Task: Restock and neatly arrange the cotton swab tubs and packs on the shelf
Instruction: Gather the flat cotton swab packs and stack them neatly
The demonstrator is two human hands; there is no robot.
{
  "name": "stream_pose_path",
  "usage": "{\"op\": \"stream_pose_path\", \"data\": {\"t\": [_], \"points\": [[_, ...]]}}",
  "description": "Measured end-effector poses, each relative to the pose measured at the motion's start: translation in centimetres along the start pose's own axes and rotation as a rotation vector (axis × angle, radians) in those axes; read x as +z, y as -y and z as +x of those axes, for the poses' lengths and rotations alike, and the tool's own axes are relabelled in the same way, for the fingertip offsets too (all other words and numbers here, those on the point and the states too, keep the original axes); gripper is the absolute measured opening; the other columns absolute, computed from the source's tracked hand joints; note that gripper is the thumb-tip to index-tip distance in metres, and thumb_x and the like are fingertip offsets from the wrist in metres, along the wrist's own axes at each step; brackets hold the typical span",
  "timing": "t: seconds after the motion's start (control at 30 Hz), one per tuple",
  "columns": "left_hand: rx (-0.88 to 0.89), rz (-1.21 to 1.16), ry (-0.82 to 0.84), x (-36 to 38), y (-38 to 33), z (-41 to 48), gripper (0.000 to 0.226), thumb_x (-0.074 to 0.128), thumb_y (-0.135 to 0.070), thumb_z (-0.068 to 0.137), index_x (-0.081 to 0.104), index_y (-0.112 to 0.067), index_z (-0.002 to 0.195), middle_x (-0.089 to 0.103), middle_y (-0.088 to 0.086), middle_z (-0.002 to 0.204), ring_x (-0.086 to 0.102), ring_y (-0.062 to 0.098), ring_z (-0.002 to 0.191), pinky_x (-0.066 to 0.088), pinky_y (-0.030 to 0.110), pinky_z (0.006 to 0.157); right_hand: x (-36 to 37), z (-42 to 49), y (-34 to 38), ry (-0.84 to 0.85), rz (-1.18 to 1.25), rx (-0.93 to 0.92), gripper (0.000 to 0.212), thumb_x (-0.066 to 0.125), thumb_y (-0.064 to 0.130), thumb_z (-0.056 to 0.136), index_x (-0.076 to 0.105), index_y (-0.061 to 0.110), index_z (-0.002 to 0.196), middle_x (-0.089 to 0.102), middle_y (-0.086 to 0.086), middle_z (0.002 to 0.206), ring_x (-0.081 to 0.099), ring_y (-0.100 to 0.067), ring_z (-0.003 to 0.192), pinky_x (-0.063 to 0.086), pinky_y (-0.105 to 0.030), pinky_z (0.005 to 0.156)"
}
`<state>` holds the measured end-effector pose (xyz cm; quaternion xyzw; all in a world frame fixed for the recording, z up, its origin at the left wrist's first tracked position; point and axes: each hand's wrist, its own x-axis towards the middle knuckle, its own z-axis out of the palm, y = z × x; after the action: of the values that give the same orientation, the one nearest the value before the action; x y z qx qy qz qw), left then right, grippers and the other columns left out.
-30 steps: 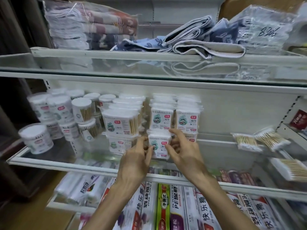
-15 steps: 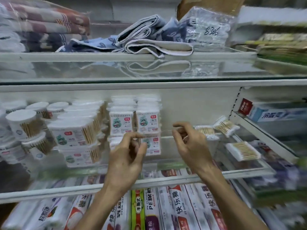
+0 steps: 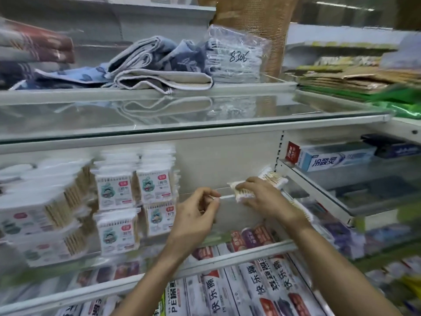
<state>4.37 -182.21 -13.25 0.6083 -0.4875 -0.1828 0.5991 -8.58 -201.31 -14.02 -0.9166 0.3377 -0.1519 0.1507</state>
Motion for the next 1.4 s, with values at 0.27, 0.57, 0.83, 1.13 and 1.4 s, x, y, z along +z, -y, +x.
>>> {"op": "stream_pose_path", "data": {"t": [0.27, 0.57, 0.83, 1.13, 1.4], "points": [[-0.077, 0.077, -0.033, 0.5, -0.4, 0.7, 0.021, 0.062, -0.029, 0.096, 0.056, -0.027, 0.115, 0.062, -0.002, 0.104, 0.069, 0.01, 0.074, 0.06, 0.033, 0.074, -1.4, -1.8, 1.3, -0.123, 1.27, 0.174, 0.022, 0.057, 0.018, 0.1, 0.061, 0.007, 0.119, 0.071, -0.017, 0.117, 0.074, -0.035, 0.092, 0.06, -0.032, 0.068], [-0.092, -0.085, -0.08, 0.7, -1.6, 0.0, 0.03, 0.061, -0.033, 0.095, 0.051, -0.023, 0.122, 0.071, -0.002, 0.096, 0.069, 0.009, 0.084, 0.057, 0.019, 0.074, -1.3, -3.7, 3.7, 0.228, 1.701, 0.1, 0.031, 0.051, 0.013, 0.098, 0.054, 0.0, 0.126, 0.064, -0.029, 0.122, 0.071, -0.04, 0.092, 0.061, -0.037, 0.069], [0.021, -0.082, -0.246, -4.2, -3.9, -1.4, 0.024, 0.07, -0.021, 0.088, 0.058, -0.031, 0.107, 0.073, -0.005, 0.1, 0.073, 0.007, 0.083, 0.061, 0.028, 0.072, -1.1, -4.5, 6.9, 0.277, 1.464, -0.11, 0.03, 0.064, 0.018, 0.092, 0.065, 0.003, 0.118, 0.071, -0.015, 0.11, 0.064, -0.025, 0.101, 0.049, -0.037, 0.081], [0.201, 0.467, -0.331, -10.0, -1.8, -3.4, 0.033, 0.078, -0.029, 0.081, 0.063, -0.034, 0.11, 0.056, -0.015, 0.069, 0.056, 0.002, 0.061, 0.044, 0.009, 0.056, 2.5, -4.4, 13.0, 0.232, 0.975, -0.261, 0.021, 0.073, 0.022, 0.089, 0.071, 0.008, 0.104, 0.074, -0.01, 0.102, 0.07, -0.029, 0.099, 0.057, -0.042, 0.09], [0.276, 0.992, -0.235, -11.3, 1.9, -4.1, 0.038, 0.065, -0.045, 0.081, 0.068, -0.018, 0.108, 0.07, -0.003, 0.101, 0.056, 0.014, 0.092, 0.047, 0.027, 0.075, 6.5, -4.2, 13.8, 0.183, 0.696, -0.215, 0.022, 0.075, 0.035, 0.085, 0.069, 0.016, 0.093, 0.074, -0.004, 0.09, 0.072, -0.014, 0.081, 0.061, -0.038, 0.076]]}}
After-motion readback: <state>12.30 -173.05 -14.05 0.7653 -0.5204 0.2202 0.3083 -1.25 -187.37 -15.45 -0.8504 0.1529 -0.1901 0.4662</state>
